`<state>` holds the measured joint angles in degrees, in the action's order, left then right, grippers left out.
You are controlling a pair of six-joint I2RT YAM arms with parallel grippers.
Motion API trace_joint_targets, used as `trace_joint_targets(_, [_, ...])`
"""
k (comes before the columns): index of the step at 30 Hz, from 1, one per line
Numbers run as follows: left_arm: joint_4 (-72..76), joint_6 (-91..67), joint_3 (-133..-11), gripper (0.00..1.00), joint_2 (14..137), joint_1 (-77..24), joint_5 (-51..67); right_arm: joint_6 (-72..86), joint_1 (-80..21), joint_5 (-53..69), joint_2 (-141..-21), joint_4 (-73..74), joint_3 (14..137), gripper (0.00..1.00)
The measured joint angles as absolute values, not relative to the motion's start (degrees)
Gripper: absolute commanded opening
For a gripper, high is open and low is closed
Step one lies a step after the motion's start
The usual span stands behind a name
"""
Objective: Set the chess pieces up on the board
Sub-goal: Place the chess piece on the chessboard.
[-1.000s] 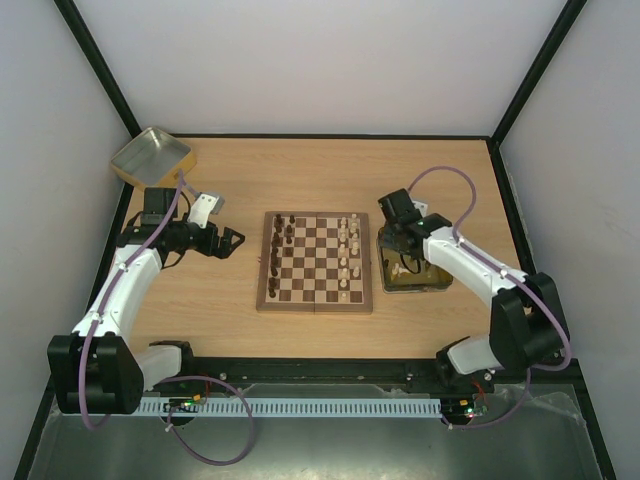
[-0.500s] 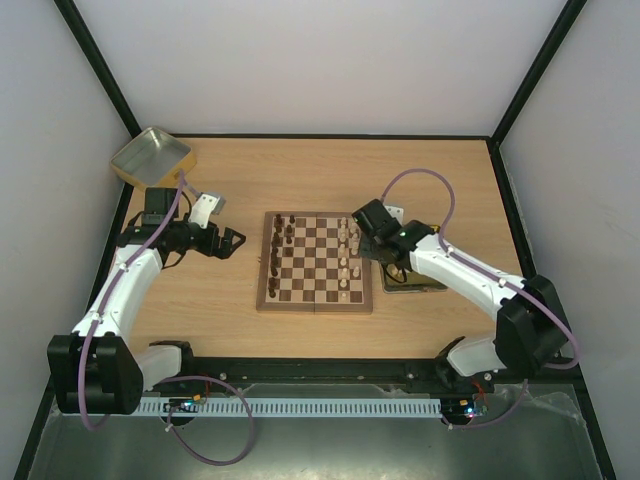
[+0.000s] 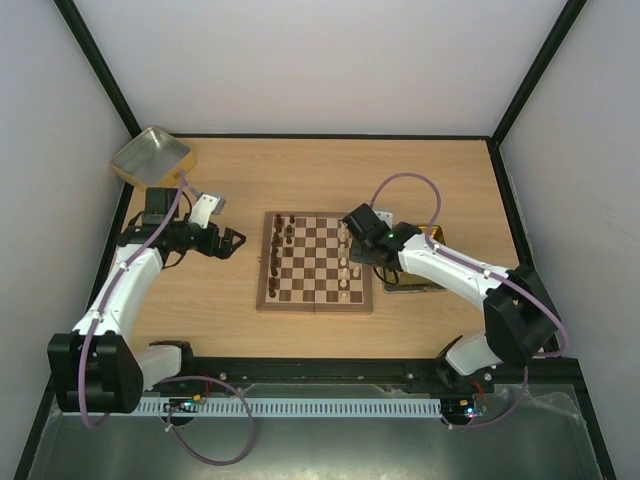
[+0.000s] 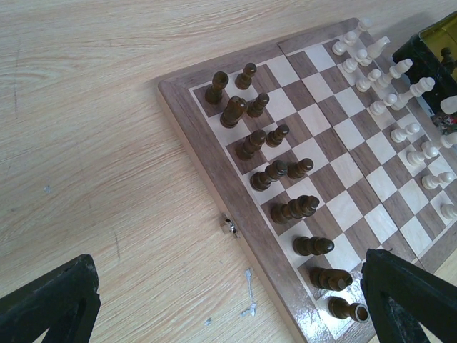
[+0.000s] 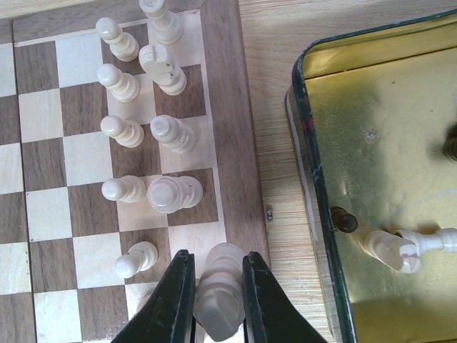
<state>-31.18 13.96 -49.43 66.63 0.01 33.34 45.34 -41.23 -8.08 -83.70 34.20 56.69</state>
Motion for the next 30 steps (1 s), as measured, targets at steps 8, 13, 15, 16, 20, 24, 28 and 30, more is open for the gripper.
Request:
trace_joint_targets(8, [-31.18, 13.96, -49.43, 0.99, 66.83, -0.08, 33.34, 45.5, -41.71, -7.18, -86.02, 32.21, 56.62, 0.08])
trace_joint_targets(13, [-31.18, 13.96, -49.43, 0.99, 66.83, -0.1, 33.36, 45.6, -42.54, -6.52, -86.98, 31.03, 56.01, 0.08])
trace_joint_targets(15, [-31.18, 13.96, -49.43, 0.99, 66.83, -0.1, 33.34, 45.69, -42.72, -6.35, -87.15, 30.65, 55.83, 0.08])
trace_joint_targets(16, [-31.18, 13.96, -49.43, 0.99, 66.83, -0.1, 33.36, 45.71, -42.74, -6.33, -87.24, 30.5, 55.75, 0.08])
trace_joint_targets(20, [-31.18, 13.96, -49.43, 0.99, 66.83, -0.1, 33.34, 45.74, -42.78, -6.33, -87.72, 29.98, 55.72, 0.09])
trace_joint_targets(24, [-31.18, 13.96, -49.43, 0.99, 66.83, -0.1, 33.36, 45.74, -42.78, -6.31, -88.33, 29.52, 55.72, 0.08])
trace_joint_targets(28, [-31.2, 13.96, -49.43, 0.99, 66.83, -0.1, 33.36, 45.74, -42.78, -6.31, -89.03, 29.21, 55.72, 0.08])
trace_joint_targets(30, [-31.18, 13.96, -49.43, 0.99, 66.83, -0.1, 33.34, 45.74, -42.78, -6.31, -89.45, 29.17, 55.72, 0.09])
